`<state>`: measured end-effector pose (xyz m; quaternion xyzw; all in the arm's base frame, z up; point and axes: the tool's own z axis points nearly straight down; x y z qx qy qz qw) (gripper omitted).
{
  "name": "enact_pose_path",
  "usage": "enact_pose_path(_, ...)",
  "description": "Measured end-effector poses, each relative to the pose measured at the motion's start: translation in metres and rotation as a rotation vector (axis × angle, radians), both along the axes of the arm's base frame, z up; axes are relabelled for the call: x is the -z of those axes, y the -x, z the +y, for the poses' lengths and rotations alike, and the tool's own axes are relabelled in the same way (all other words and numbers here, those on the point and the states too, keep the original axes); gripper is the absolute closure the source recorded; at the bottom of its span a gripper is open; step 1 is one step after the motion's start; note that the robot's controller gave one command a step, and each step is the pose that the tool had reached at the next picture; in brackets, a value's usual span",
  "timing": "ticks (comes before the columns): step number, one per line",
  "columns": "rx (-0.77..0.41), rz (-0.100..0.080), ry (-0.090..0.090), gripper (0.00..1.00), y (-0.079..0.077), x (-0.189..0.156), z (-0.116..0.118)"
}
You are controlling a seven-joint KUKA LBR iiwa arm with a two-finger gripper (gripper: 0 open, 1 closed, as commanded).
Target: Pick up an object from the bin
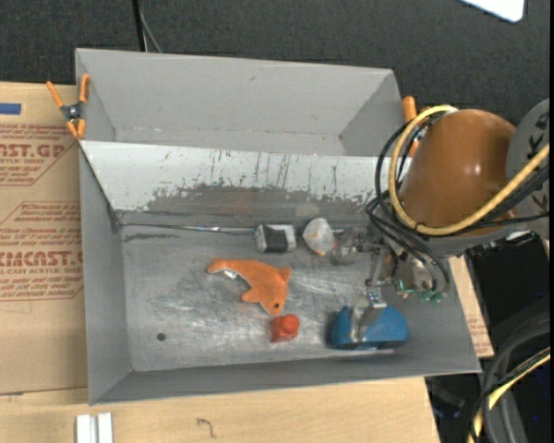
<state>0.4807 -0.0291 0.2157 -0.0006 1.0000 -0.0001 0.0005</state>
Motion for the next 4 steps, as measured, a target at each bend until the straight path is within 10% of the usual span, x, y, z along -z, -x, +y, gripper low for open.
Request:
enact_pose_path(2, -0.158, -0.005, 0.001, 0.0, -0.01, 0.095, -0.026)
enact_pose_path(3, -0.302, -0.001, -0.003, 1.0, -0.009, 0.145, -0.02)
enact_pose_path(4, -0.3, -0.025, 0.002, 0.0, -0.015, 0.143, -0.02)
